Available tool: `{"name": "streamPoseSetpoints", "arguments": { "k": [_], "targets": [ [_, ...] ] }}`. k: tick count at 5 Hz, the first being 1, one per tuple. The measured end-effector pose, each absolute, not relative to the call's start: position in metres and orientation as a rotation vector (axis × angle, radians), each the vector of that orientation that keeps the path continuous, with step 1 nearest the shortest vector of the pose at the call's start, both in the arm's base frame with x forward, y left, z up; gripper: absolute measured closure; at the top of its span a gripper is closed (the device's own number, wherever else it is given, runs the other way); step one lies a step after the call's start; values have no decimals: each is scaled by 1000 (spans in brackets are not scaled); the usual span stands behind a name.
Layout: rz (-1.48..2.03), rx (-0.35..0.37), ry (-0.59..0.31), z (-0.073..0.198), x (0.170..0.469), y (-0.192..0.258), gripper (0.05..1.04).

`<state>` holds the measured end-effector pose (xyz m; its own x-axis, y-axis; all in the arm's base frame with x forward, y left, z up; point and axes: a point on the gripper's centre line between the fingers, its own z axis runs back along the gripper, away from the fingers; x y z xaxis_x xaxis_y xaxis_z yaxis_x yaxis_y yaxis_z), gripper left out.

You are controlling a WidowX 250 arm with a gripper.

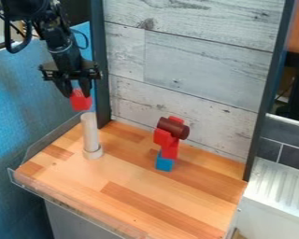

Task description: Put the red cube on top of the cylinder

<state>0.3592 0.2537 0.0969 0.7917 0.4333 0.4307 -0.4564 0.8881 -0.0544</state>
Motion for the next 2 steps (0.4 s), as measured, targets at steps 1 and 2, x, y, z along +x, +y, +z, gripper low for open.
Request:
{"name": "streamPoseSetpoints", "arguments": {
  "k": [1,2],
  "targets": [
    [485,58,-437,92,361,252,576],
    [466,75,-437,90,368,245,576]
  ]
}}
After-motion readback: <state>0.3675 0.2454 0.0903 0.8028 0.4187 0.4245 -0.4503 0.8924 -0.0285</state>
